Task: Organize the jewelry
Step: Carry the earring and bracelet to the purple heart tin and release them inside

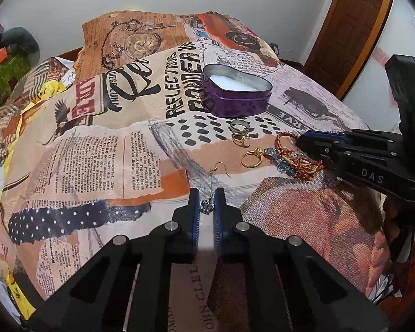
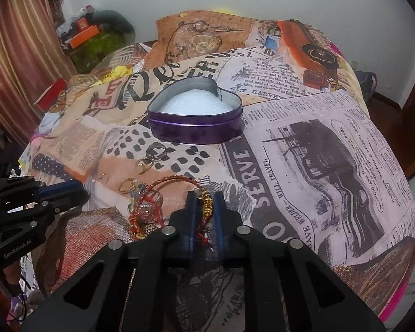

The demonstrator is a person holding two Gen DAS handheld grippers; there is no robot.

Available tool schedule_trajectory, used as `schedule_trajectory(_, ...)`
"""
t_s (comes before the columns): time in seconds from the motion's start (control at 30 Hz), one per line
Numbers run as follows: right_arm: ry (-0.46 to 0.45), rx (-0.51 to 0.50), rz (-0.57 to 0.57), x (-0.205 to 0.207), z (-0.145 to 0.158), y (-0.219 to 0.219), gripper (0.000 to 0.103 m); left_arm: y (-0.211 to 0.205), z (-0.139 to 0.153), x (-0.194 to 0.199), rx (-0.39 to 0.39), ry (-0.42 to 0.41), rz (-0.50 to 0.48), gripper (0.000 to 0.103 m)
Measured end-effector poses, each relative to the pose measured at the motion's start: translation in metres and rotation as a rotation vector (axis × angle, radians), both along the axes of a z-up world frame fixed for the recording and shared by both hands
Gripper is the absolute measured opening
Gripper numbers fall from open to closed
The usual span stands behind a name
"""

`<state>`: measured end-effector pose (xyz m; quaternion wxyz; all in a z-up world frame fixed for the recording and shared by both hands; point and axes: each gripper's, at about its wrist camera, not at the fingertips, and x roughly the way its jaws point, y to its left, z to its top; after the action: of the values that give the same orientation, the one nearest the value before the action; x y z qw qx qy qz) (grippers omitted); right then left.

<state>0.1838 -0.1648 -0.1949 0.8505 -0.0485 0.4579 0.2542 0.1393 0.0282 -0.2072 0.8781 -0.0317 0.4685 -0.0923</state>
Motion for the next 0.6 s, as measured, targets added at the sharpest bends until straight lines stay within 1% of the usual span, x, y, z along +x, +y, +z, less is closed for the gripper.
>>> schedule_trajectory(0.2,-0.024,0.021,-0.012,-0.003,0.008,-0.002,0.007,0.002,0.008,0.000,-0.012,-0.027,0.022,0.009)
schedule_trajectory(0.6,-0.114,0.069,-0.044,-0.015,0.040,-0.006,0.006,0.001,0.041,-0.002,-0.028,-0.142,0.039,0.009)
